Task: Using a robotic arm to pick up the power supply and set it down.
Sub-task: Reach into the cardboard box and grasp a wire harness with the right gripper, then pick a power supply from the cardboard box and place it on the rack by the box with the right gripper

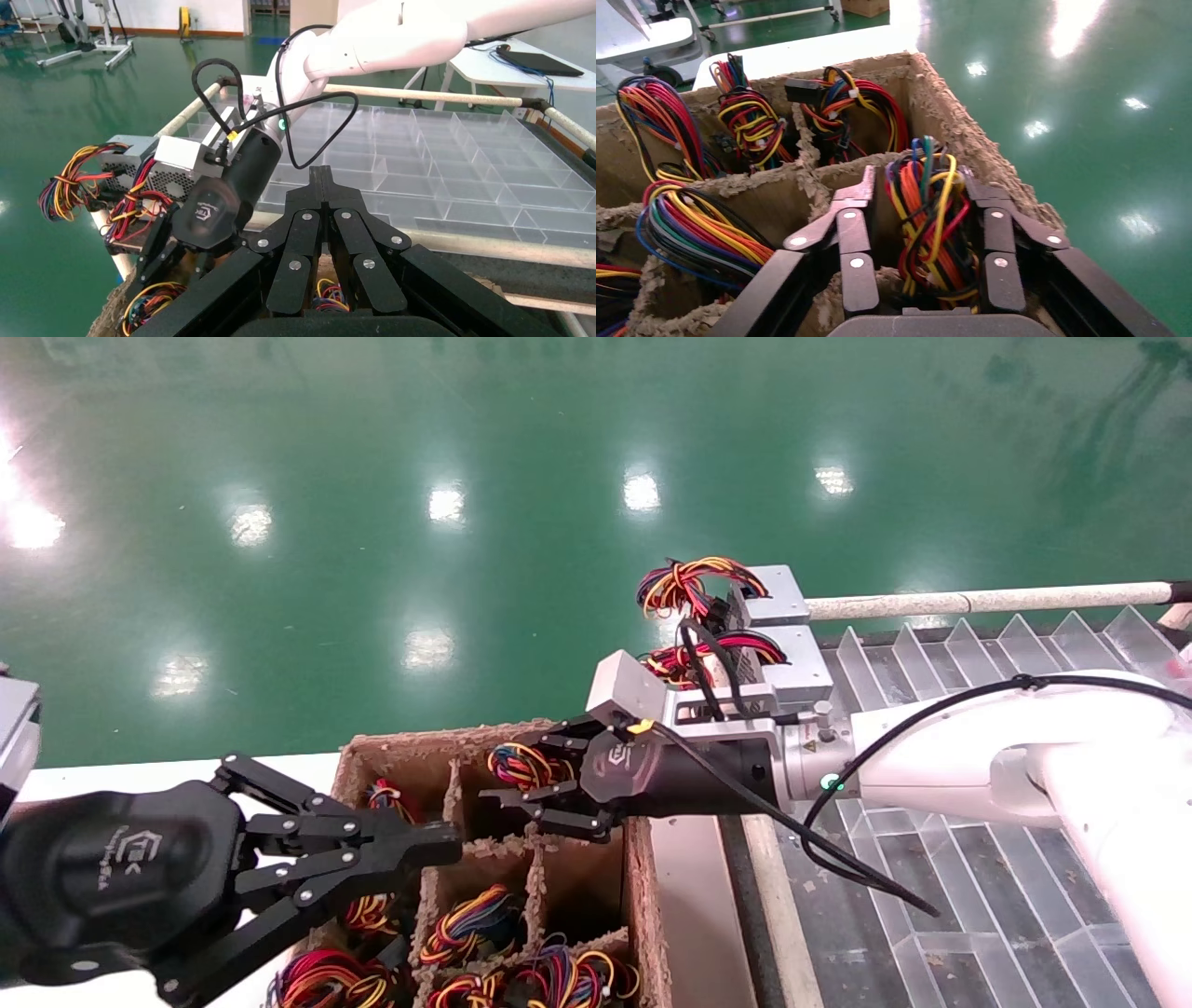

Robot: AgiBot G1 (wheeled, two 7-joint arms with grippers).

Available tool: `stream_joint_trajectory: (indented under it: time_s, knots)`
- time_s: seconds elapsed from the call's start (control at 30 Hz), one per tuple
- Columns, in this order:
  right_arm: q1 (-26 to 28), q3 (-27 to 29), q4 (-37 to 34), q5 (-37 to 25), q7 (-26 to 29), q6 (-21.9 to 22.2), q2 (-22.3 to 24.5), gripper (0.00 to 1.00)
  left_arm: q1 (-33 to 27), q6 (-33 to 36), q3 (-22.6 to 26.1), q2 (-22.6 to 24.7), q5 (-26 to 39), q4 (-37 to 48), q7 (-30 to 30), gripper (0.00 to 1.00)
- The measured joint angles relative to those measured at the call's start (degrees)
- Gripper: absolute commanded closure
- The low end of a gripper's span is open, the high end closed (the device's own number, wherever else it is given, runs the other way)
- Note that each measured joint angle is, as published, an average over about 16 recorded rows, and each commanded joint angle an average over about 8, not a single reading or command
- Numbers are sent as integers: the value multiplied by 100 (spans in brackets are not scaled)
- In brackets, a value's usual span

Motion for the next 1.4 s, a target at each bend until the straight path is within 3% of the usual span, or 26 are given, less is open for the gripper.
stream_joint_trajectory:
  time_s: [0.43, 0.87, 1.17, 1.4]
  knots:
    - [41, 35, -213, 50, -128, -152, 157, 100, 0, 0, 0, 0, 0, 0, 0, 100]
    - [139, 306, -183, 456, -92, -581, 422, 100, 0, 0, 0, 0, 0, 0, 0, 100]
    - [382, 510, 436, 887, 147, -762, 764, 100, 0, 0, 1, 0, 0, 0, 0, 100]
    - [593, 568, 1409, 1208, 546, -745, 1383, 100, 0, 0, 1, 0, 0, 0, 0, 100]
